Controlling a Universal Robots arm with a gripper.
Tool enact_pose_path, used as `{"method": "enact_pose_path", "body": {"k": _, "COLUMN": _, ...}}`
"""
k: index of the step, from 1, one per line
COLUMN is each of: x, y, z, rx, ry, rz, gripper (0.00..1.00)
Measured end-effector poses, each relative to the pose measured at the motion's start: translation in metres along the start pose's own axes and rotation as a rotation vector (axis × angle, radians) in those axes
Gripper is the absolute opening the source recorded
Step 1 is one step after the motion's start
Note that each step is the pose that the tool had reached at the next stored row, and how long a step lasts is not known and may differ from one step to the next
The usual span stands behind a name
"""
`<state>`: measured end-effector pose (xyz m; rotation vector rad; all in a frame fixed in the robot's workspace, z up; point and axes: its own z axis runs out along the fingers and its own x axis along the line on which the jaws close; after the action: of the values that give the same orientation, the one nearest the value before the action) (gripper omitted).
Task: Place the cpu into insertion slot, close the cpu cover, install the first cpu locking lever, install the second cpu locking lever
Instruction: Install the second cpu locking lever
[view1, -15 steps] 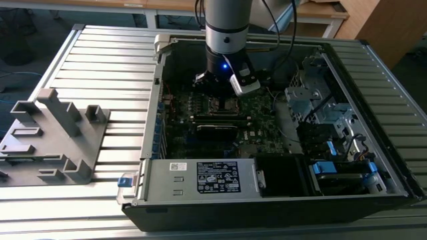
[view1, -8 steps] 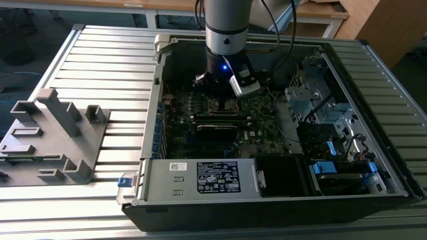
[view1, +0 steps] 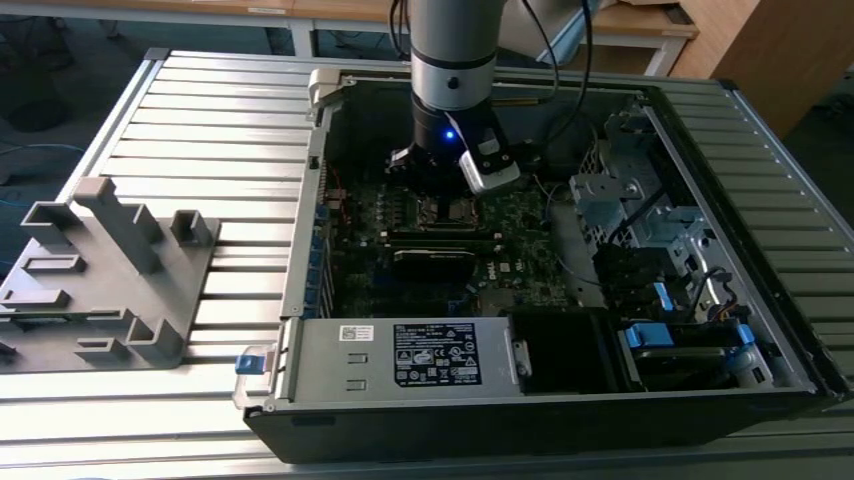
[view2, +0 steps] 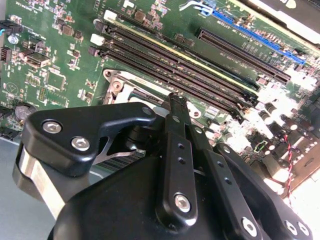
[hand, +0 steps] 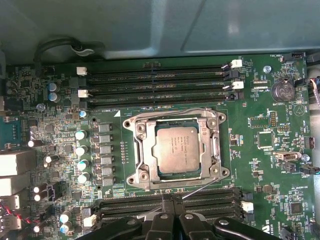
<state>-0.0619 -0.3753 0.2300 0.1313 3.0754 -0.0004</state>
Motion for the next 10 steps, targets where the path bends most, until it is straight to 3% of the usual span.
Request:
{"method": "enact_pose_path", "body": {"k": 7, "x": 0.0062, "y": -0.0005, "z": 0.0008, "rx": -0.0001, "ry": -0.0001, "rz": 0.0, "gripper": 0.1}}
{"method": "enact_pose_path", "body": {"k": 10, "x": 0.0076, "y": -0.0006, "z": 0.0025, "rx": 0.0054, "ry": -0.0005, "rz": 0.0, "gripper": 0.1}}
